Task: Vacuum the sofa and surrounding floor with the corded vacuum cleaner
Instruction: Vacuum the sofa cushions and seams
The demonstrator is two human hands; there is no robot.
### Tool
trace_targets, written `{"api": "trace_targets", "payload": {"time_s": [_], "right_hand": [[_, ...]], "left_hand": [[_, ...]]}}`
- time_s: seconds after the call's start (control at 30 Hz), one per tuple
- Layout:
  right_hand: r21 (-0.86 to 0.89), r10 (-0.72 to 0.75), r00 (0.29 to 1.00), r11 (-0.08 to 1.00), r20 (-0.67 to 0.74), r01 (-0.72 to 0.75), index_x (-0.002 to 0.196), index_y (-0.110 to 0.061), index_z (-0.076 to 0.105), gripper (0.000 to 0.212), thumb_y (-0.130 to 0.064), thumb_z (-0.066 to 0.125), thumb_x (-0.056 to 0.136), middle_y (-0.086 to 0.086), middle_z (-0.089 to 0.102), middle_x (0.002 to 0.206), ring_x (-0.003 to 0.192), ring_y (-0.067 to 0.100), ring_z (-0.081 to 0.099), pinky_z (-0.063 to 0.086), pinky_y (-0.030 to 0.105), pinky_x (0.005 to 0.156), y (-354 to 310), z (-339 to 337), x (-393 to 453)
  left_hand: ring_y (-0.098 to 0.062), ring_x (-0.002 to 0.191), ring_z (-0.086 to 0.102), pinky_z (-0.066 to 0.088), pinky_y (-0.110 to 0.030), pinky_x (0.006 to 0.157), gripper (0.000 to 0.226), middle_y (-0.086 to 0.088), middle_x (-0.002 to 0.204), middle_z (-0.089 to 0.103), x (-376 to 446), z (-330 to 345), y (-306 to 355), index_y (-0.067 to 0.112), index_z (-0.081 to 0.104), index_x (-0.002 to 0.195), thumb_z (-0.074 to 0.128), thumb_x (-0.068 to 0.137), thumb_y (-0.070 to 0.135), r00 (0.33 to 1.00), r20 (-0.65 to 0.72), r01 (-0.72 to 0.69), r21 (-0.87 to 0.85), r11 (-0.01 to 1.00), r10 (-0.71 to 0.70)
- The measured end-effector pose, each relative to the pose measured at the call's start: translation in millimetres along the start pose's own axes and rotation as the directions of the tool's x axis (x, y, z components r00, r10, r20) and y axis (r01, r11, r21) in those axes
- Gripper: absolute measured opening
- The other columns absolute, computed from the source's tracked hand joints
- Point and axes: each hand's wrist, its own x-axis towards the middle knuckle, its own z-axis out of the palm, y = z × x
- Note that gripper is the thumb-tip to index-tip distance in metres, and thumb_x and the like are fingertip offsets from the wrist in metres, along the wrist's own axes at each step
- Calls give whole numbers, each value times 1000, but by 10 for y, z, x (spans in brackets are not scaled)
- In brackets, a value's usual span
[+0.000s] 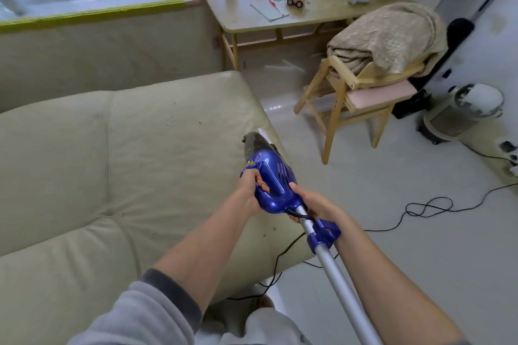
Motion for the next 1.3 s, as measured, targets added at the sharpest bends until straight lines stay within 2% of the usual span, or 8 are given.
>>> {"api": "trace_targets", "payload": {"time_s": [0.1,0.2,0.27,0.6,0.83,1.03,1.17,1.3], "right_hand": [[-11,-6,1000,1000,-9,6,102,-3,56,34,-36,56,96,11,63,67,49,18,59,51,24,44,-10,109,-29],[-56,-19,999,998,-29,17,105,-1,56,36,-36,56,96,12,62,68,49,20,59,51,24,43,-20,244,-33],[-67,-23,999,998,-30,21,110,2,57,41,-36,58,95,14,62,71,50,21,59,51,25,43,-19,320,-23],[-134,-26,999,990,38,31,100,0,58,34,-33,57,96,13,62,67,43,19,60,49,23,40,7,751,-86],[-153,-17,999,988,51,25,94,0,57,32,-32,58,96,11,62,54,39,20,59,49,24,39,77,888,-137],[-201,-7,997,979,81,24,92,-1,57,31,-31,59,96,10,63,53,38,19,59,50,23,40,142,1115,-188],[-257,-5,993,966,118,35,105,1,57,35,-33,60,95,12,63,63,40,19,59,49,24,39,198,1306,-193],[-305,-5,989,951,151,52,110,1,57,38,-33,60,95,13,64,66,43,20,61,49,25,39,256,1457,-175]], "left_hand": [[-8,30,30,30,-20,44,23,7,36,34,47,-130,21,19,31,56,37,73,4,1000,2,21,-20,1000,-21],[-7,30,30,31,-17,41,26,6,37,33,57,-266,65,19,31,56,36,78,5,1000,6,20,-51,999,-20],[-7,29,30,30,-15,38,27,6,36,33,54,-340,95,19,30,57,35,79,5,1000,9,20,-70,997,-19],[-7,30,30,31,-15,37,25,6,38,32,-88,-807,141,17,33,59,36,79,4,1000,-26,-19,-195,981,14],[-7,28,29,30,-15,37,26,5,35,32,-259,-967,84,17,32,58,35,80,3,997,-55,-60,-204,977,50],[-8,27,28,29,-12,35,16,4,36,31,-396,-1203,47,15,34,60,34,65,0,992,-89,-110,-294,949,87],[-8,27,28,29,-13,34,23,4,36,31,-488,-1408,17,15,35,60,33,78,1,985,-131,-148,-339,929,109],[-8,29,28,30,-17,36,24,4,37,31,-568,-1582,-13,14,34,59,33,79,1,980,-157,-169,-362,917,119]]}}
